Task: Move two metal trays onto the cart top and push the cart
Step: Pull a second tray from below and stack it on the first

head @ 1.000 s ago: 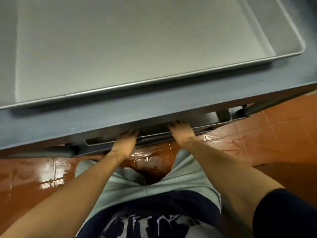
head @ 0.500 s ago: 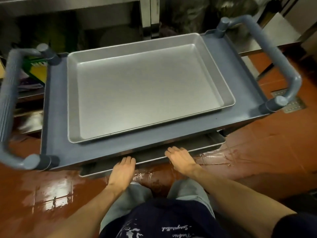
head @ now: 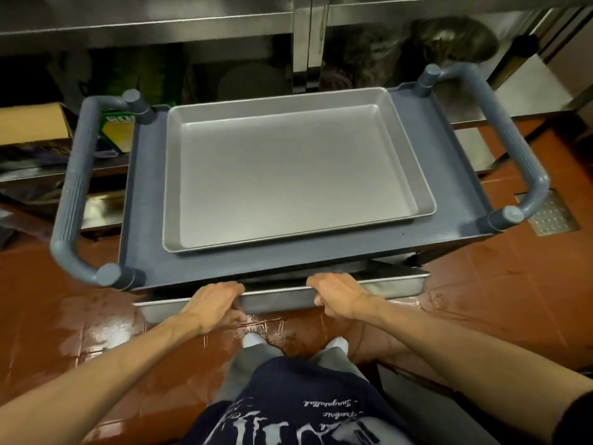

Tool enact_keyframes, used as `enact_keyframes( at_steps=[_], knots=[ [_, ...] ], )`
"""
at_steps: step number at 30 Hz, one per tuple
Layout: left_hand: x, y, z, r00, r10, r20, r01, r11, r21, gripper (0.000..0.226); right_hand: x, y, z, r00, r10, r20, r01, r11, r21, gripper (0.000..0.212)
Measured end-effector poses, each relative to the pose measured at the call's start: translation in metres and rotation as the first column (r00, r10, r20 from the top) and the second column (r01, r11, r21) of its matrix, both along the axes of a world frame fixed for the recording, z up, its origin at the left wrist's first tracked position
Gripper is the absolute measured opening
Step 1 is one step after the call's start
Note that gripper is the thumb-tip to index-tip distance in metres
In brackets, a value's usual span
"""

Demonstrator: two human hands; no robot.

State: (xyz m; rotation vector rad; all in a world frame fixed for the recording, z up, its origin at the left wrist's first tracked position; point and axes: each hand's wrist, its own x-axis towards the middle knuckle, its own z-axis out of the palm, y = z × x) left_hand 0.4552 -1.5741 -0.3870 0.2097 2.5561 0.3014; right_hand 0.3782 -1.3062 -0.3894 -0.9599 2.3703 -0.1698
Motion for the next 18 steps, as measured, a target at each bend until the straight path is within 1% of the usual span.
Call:
enact_keyframes(
  at_steps=[3,5,7,9,12,14,16,18],
  knots=[
    [-0.008,-0.003,0.024,1.000,-0.005,0.028,0.005,1.000,0.007,0.039,-0.013,0.005,0.024,0.999,-0.017,0.029,0.017,1.000,-0.019,0.016],
    [-0.014,-0.006,0.043,0.999,-0.002,0.036,0.002,1.000,0.019,0.045,-0.022,0.006,0.046,0.999,-0.017,0.033,0.018,0.999,-0.034,0.023],
    [-0.018,-0.011,0.065,0.999,-0.009,0.036,0.008,1.000,0.020,0.047,-0.027,0.006,0.070,0.999,-0.021,0.036,0.023,0.998,-0.064,0.030],
    [-0.021,-0.015,0.090,0.999,-0.041,0.021,0.041,0.999,0.019,0.050,-0.030,0.006,0.094,0.998,-0.030,0.057,0.035,0.996,-0.082,0.033],
    [-0.023,-0.022,0.136,0.999,-0.042,0.012,0.042,0.997,0.058,0.058,-0.035,0.004,0.137,0.995,-0.024,0.101,0.039,0.988,-0.149,0.027],
    [-0.024,-0.026,0.170,0.999,-0.037,0.014,0.036,0.997,0.071,0.063,-0.038,0.004,0.169,0.996,-0.012,0.085,0.028,0.982,-0.185,0.025],
    [-0.025,-0.028,0.200,0.999,-0.024,-0.024,0.025,0.997,0.073,0.070,-0.041,0.005,0.203,0.998,0.023,0.062,-0.011,0.981,-0.193,0.023],
    [-0.027,-0.031,0.230,0.998,-0.001,-0.063,0.005,0.997,0.075,0.076,-0.044,0.005,0.236,0.997,0.055,0.050,-0.044,0.979,-0.200,0.026]
  ],
)
